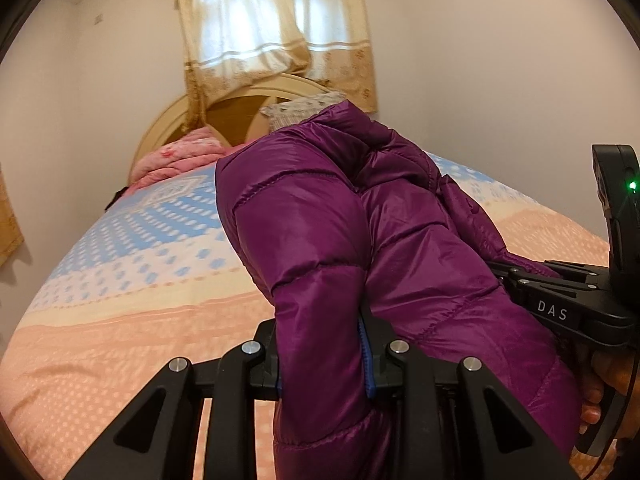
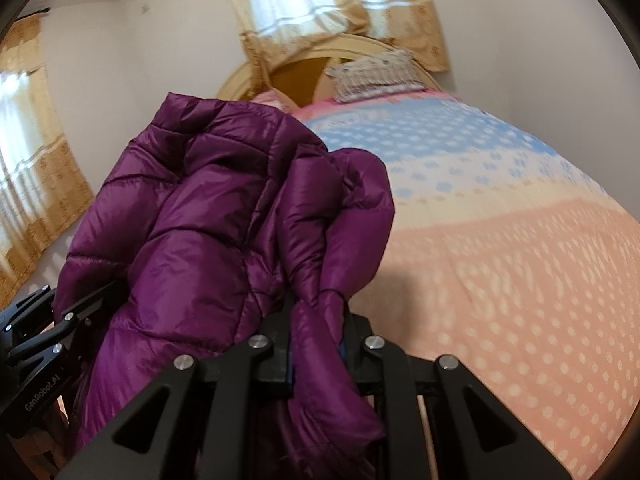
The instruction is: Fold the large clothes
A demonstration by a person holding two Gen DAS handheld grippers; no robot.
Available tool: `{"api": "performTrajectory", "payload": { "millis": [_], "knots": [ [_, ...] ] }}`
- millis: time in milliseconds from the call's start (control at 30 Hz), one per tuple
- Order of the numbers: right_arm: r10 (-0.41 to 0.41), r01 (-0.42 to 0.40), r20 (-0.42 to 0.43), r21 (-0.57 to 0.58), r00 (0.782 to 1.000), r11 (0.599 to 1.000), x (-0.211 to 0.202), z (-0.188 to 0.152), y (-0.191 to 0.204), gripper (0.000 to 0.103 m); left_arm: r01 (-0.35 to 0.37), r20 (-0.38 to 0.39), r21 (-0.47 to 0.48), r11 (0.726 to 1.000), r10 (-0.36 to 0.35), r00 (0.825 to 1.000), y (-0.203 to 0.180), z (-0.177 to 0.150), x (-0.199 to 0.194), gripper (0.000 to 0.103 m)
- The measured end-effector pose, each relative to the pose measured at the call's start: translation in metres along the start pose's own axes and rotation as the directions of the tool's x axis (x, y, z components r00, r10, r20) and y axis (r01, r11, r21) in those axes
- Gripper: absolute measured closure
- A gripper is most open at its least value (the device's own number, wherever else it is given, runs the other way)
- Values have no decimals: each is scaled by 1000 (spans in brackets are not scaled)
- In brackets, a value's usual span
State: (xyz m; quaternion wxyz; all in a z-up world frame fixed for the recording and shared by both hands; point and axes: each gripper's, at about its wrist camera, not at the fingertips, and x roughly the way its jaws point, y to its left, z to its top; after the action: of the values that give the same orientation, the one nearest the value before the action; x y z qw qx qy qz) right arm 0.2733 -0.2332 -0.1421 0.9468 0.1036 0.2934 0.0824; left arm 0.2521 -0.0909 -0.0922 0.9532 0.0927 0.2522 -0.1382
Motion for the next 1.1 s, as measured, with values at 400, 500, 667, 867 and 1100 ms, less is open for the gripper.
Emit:
{"api": "performTrajectory", "payload": {
  "millis": [400, 500, 667, 867, 1100],
  "knots": [
    [79, -81, -22, -125, 997, 989, 31, 17, 64, 86, -81, -5, -114, 990, 81, 997, 75, -9, -10, 80],
    [95, -98, -32, -138, 995, 986, 45, 24, 73, 86, -99, -8, -132, 986, 98, 995, 90, -11, -11, 80],
    [128, -135, -52, -166, 990, 977, 57, 28, 93, 86, -133, -10, -156, 979, 133, 991, 111, -19, -20, 81],
    [157, -172, -85, -203, 984, 964, 75, 27, 117, 86, -175, -30, -188, 966, 172, 985, 133, -32, -22, 81],
    [155, -183, -134, -231, 979, 955, 96, 23, 136, 86, -203, -63, -228, 952, 193, 979, 156, -48, -17, 81]
  ]
}}
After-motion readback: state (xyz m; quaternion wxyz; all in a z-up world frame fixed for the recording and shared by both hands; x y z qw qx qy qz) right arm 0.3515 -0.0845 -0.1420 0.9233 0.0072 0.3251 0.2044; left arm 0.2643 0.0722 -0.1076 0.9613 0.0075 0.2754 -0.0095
